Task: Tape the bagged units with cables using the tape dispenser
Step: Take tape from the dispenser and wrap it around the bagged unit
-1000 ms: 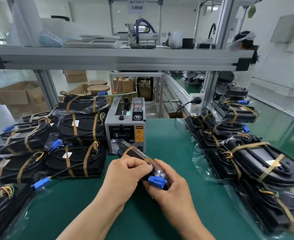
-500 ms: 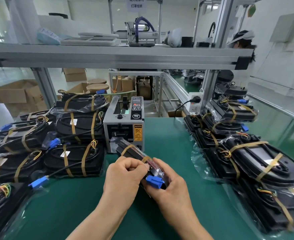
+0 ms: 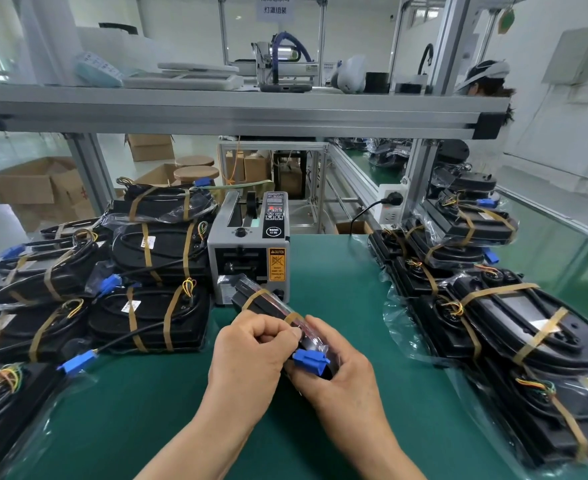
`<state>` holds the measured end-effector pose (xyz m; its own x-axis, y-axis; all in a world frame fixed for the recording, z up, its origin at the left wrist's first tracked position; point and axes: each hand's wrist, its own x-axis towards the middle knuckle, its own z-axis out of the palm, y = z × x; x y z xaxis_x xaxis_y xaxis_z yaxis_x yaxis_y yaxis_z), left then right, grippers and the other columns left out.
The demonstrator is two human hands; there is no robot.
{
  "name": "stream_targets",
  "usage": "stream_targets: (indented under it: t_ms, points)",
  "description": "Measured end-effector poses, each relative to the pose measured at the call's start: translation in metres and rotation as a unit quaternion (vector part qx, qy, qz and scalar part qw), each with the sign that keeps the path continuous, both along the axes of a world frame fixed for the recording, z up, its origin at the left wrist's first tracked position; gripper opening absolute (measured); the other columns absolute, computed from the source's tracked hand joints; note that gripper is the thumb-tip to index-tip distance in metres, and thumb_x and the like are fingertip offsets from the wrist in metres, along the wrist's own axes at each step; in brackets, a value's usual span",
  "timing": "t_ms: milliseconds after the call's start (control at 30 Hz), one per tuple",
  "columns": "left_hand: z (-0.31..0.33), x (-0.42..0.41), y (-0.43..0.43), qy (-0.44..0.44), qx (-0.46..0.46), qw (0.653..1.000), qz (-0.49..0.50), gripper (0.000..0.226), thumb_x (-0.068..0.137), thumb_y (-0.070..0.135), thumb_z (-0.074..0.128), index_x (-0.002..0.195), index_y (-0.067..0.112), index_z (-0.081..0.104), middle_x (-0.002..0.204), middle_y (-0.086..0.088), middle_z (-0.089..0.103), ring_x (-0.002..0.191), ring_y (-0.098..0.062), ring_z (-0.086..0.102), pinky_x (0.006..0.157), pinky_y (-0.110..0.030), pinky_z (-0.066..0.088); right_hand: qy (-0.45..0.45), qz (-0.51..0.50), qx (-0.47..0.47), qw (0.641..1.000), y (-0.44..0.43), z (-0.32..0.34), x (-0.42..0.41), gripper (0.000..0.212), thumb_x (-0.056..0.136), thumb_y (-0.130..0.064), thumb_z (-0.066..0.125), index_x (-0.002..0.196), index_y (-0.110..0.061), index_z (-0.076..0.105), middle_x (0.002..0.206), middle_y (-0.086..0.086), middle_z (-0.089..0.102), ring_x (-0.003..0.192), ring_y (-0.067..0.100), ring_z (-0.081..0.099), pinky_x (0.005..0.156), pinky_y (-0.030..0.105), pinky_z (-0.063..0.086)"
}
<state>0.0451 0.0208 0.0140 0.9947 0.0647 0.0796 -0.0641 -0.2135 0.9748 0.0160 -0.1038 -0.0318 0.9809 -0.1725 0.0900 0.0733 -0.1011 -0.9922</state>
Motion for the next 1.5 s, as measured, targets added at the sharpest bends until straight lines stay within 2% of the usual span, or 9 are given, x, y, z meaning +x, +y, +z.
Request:
stream_targets:
  t_ms: [200, 467, 667, 833, 1000, 1133, 1200, 1333, 1500]
  points:
    - [-0.002, 0.000, -0.001, -0.002, 0.005, 1.000, 0.015, 0.017, 0.079, 0.022, 0.079, 0.064, 0.028, 0.073, 0.081, 0.018, 0.063, 0.069, -0.004, 0.062, 0.079, -0.038, 0.056, -0.001, 0.002, -0.001, 1.000, 0.000, 0.002, -0.001, 0.052, 0.069, -0.021, 0.081, 0.115, -0.040, 0.065, 0.108, -0.014, 0.075, 0.099, 0.003, 0.070, 0.083, 0.019, 0.053]
    - [-0.007, 0.002, 0.000, -0.017, 0.028, 0.999, 0.016, 0.018, 0.078, 0.024, 0.080, 0.064, 0.033, 0.072, 0.079, 0.021, 0.061, 0.063, 0.001, 0.058, 0.066, -0.027, 0.051, 0.000, -0.004, -0.019, 1.000, -0.001, 0.002, -0.001, 0.057, 0.072, -0.011, 0.082, 0.119, -0.039, 0.064, 0.108, -0.016, 0.074, 0.099, 0.000, 0.070, 0.083, 0.017, 0.054]
    - [-0.008, 0.004, 0.002, -0.018, 0.043, 0.999, 0.016, 0.016, 0.073, 0.030, 0.082, 0.064, 0.036, 0.070, 0.076, 0.025, 0.058, 0.060, 0.006, 0.053, 0.059, -0.020, 0.041, -0.007, -0.007, -0.024, 1.000, -0.001, 0.002, -0.001, 0.056, 0.068, -0.020, 0.081, 0.118, -0.040, 0.065, 0.110, -0.015, 0.074, 0.101, 0.001, 0.069, 0.088, 0.021, 0.053]
    - [-0.012, 0.004, 0.004, -0.012, 0.036, 0.999, 0.036, 0.014, 0.074, 0.032, 0.079, 0.070, 0.039, 0.067, 0.067, 0.023, 0.056, 0.058, 0.002, 0.050, 0.061, -0.029, 0.047, -0.010, -0.004, -0.028, 1.000, -0.001, 0.002, -0.001, 0.057, 0.067, -0.026, 0.081, 0.121, -0.039, 0.065, 0.112, -0.016, 0.073, 0.103, -0.001, 0.068, 0.087, 0.017, 0.051]
    - [-0.007, 0.007, 0.004, -0.013, 0.052, 0.998, 0.040, 0.016, 0.079, 0.035, 0.076, 0.075, 0.042, 0.062, 0.056, 0.019, 0.052, 0.050, 0.001, 0.048, 0.057, -0.028, 0.042, -0.006, -0.008, -0.020, 1.000, -0.001, 0.001, 0.000, 0.057, 0.066, -0.027, 0.082, 0.119, -0.040, 0.065, 0.110, -0.013, 0.074, 0.102, 0.003, 0.070, 0.092, 0.025, 0.053]
    - [-0.003, 0.010, 0.004, -0.006, 0.083, 0.996, 0.041, 0.023, 0.074, 0.049, 0.078, 0.076, 0.037, 0.058, 0.054, 0.022, 0.049, 0.048, 0.002, 0.046, 0.052, -0.022, 0.038, -0.005, -0.014, -0.024, 1.000, -0.001, -0.002, 0.001, 0.060, 0.063, -0.029, 0.081, 0.119, -0.042, 0.065, 0.110, -0.015, 0.074, 0.100, 0.000, 0.070, 0.087, 0.016, 0.052]
    - [-0.001, 0.009, 0.004, -0.016, 0.110, 0.994, 0.025, 0.036, 0.067, 0.052, 0.082, 0.075, 0.029, 0.056, 0.054, 0.024, 0.047, 0.049, 0.003, 0.045, 0.044, -0.015, 0.035, -0.001, -0.013, -0.024, 1.000, -0.001, -0.003, 0.002, 0.065, 0.064, -0.025, 0.081, 0.125, -0.037, 0.065, 0.112, -0.013, 0.074, 0.103, 0.001, 0.069, 0.089, 0.018, 0.053]
    - [0.007, 0.017, 0.016, -0.033, 0.149, 0.988, -0.036, 0.048, 0.055, 0.051, 0.088, 0.074, 0.022, 0.055, 0.049, 0.021, 0.046, 0.046, -0.002, 0.040, 0.045, -0.015, 0.031, 0.007, -0.003, -0.017, 1.000, -0.001, -0.003, 0.001, 0.069, 0.063, -0.027, 0.081, 0.129, -0.032, 0.063, 0.111, -0.011, 0.075, 0.103, 0.004, 0.070, 0.094, 0.025, 0.053]
    - [0.021, 0.034, 0.030, -0.044, 0.220, 0.968, -0.113, 0.038, 0.061, 0.041, 0.091, 0.067, 0.020, 0.060, 0.047, 0.015, 0.052, 0.041, 0.000, 0.041, 0.043, -0.012, 0.032, 0.011, 0.000, -0.019, 1.000, -0.004, -0.002, 0.002, 0.066, 0.064, -0.028, 0.084, 0.127, -0.031, 0.065, 0.107, -0.010, 0.076, 0.100, 0.007, 0.072, 0.091, 0.028, 0.054]
